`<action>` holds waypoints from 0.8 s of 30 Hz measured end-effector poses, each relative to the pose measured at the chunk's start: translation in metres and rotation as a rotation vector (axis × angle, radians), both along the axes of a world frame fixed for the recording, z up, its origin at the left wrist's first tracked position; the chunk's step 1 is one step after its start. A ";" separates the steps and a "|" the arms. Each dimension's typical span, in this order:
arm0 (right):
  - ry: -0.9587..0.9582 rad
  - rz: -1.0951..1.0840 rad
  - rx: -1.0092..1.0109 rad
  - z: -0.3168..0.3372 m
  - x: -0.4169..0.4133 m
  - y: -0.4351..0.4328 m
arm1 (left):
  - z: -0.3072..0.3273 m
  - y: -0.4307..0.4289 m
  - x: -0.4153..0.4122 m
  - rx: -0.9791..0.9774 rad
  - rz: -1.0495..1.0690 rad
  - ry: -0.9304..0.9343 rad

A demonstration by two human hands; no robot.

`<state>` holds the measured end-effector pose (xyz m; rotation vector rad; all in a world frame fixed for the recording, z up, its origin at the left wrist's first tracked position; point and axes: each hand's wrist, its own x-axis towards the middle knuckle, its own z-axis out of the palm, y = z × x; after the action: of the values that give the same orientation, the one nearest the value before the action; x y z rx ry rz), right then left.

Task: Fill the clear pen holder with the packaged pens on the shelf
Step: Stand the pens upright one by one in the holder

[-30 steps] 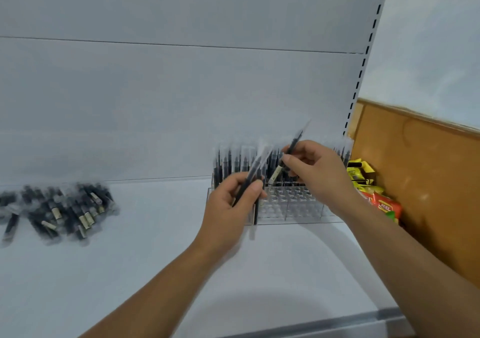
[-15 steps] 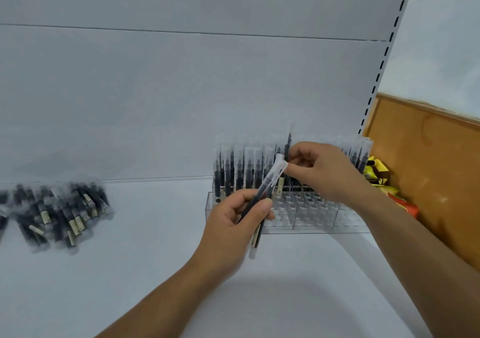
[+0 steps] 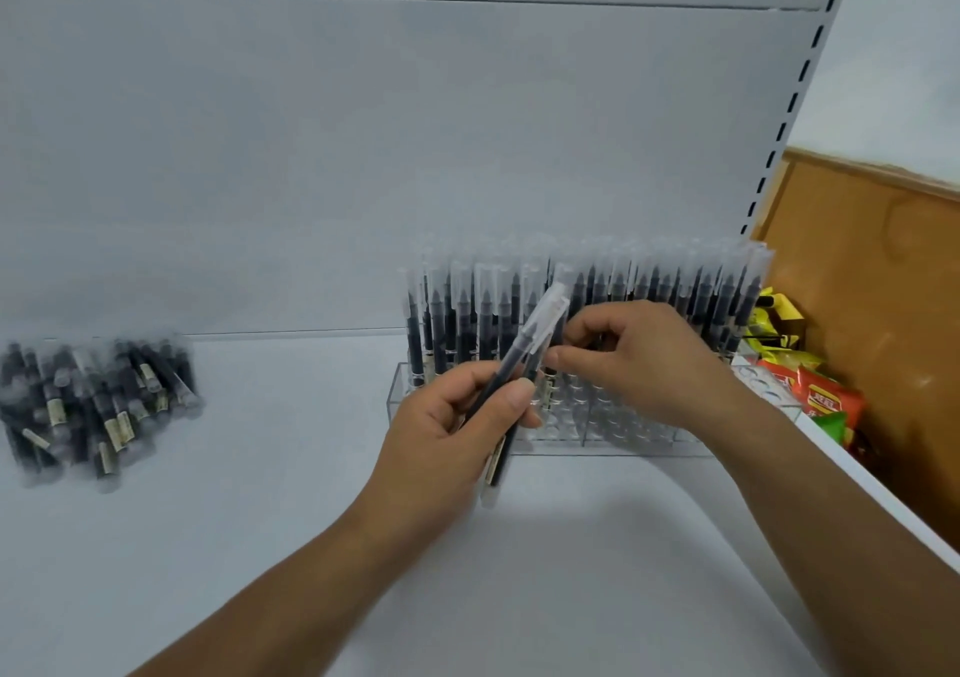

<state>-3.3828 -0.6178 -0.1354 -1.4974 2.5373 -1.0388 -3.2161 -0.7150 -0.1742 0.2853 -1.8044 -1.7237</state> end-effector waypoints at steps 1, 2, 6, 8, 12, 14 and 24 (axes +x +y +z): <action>-0.001 -0.004 -0.003 0.000 0.000 0.000 | 0.000 0.001 0.000 0.000 -0.001 0.001; 0.003 -0.007 0.002 0.000 0.001 0.001 | 0.000 0.001 0.000 0.003 -0.001 0.002; 0.012 -0.010 0.008 0.004 0.000 0.011 | -0.002 0.001 -0.001 0.025 0.012 -0.004; -0.015 0.004 -0.097 0.008 0.000 0.018 | -0.003 0.002 -0.002 0.049 0.008 0.006; -0.294 0.216 -0.229 0.019 0.010 0.024 | -0.004 0.001 -0.003 0.091 -0.002 0.024; -0.369 0.354 -0.171 0.017 0.019 0.021 | -0.004 0.002 -0.003 0.083 -0.012 0.028; -0.611 0.185 -0.567 0.023 0.013 0.023 | 0.004 0.007 0.002 0.071 0.041 0.040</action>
<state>-3.3703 -0.5946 -0.1125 -1.1894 1.7338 -1.9199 -3.2138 -0.7078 -0.1702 0.3132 -1.7001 -1.7557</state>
